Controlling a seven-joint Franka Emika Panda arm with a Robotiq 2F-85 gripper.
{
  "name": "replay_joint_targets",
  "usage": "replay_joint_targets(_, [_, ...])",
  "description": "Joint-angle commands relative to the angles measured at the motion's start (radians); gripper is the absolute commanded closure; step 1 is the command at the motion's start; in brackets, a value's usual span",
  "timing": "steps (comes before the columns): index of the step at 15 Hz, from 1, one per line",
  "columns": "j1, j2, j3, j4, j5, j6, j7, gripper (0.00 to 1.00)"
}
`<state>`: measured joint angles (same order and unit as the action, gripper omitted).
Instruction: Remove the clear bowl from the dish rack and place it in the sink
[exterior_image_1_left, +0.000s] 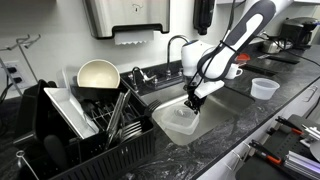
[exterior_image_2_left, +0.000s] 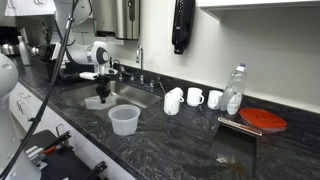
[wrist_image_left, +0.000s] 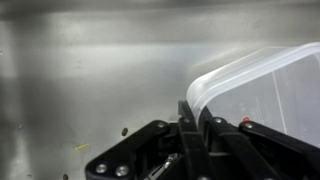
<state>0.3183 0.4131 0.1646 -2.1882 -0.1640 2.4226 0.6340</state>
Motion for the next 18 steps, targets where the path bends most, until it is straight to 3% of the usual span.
replay_joint_targets(1, [0.035, 0.052, -0.045, 0.073, -0.021, -0.036, -0.028, 0.97])
replay_joint_targets(4, [0.045, 0.068, -0.066, 0.106, -0.02, -0.033, -0.039, 0.97])
replay_joint_targets(5, [0.047, 0.067, -0.069, 0.111, -0.015, -0.035, -0.04, 0.88])
replay_joint_targets(6, [0.048, 0.066, -0.071, 0.114, -0.012, -0.036, -0.041, 0.64])
replay_joint_targets(8, [0.043, 0.055, -0.068, 0.11, 0.003, -0.038, -0.044, 0.6])
replay_joint_targets(15, [0.04, -0.042, -0.052, 0.06, 0.025, -0.024, -0.04, 0.12])
replay_joint_targets(18, [0.042, -0.131, -0.012, 0.01, 0.056, -0.025, -0.058, 0.0])
